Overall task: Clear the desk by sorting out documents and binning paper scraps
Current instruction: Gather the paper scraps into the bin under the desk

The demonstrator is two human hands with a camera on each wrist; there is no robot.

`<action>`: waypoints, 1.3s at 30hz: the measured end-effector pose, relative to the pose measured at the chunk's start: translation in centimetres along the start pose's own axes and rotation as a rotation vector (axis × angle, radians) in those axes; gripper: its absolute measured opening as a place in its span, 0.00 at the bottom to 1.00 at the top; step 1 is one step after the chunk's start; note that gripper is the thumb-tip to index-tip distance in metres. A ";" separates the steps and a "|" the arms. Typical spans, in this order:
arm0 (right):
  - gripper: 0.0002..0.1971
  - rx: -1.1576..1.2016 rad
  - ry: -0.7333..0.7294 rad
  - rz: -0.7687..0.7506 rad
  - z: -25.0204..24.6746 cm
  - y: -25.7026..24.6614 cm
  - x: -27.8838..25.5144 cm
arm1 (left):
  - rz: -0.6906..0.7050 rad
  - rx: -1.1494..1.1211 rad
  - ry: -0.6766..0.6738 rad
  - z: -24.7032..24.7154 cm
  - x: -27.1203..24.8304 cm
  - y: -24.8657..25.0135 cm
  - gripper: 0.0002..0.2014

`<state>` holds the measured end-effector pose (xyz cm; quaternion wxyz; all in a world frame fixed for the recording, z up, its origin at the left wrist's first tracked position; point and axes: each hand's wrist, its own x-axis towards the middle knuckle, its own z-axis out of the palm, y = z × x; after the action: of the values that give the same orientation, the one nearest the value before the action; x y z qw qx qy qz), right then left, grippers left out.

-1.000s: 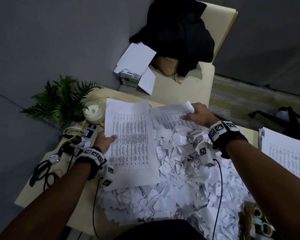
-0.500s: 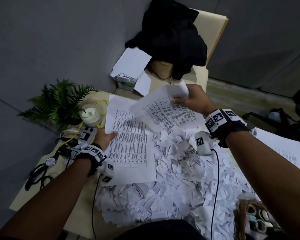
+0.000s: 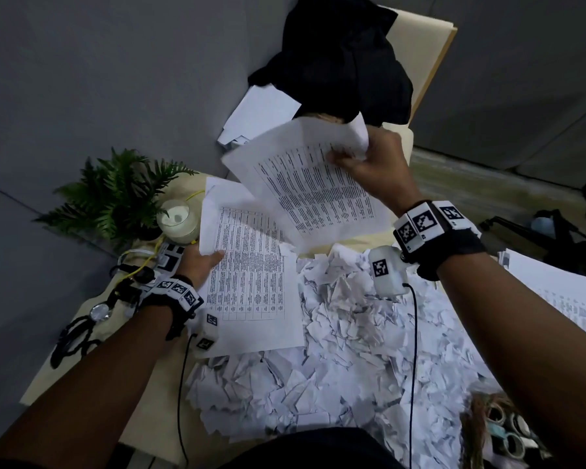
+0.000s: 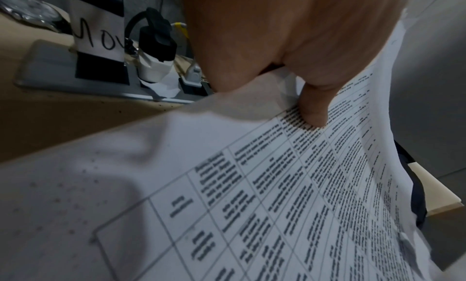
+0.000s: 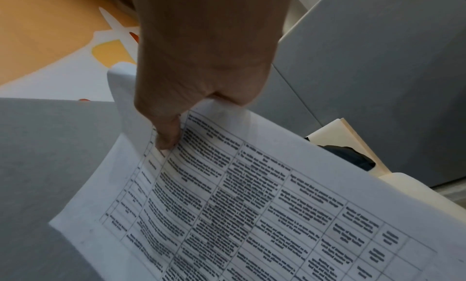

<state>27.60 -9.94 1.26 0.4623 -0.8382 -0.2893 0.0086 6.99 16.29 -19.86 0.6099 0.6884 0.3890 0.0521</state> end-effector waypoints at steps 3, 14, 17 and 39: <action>0.07 0.084 0.086 -0.054 -0.1 -1.2 0.1 | -0.001 -0.028 0.017 0.0 -0.3 0.4 0.18; 0.14 0.202 0.089 0.233 4.0 1.9 -2.3 | 0.001 -0.140 -0.019 0.7 -2.1 3.0 0.17; 0.13 0.203 0.071 0.341 7.0 4.6 -3.9 | -0.034 -0.253 -0.019 0.9 -2.6 4.0 0.14; 0.22 0.646 -0.104 0.324 0.2 0.7 -10.0 | 0.301 -0.278 -0.274 2.1 -11.3 16.6 0.28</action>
<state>19.49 -14.97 -1.95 0.6805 -0.6822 -0.1581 0.2155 8.14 8.64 -1.26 0.7313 0.6486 0.1849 0.1015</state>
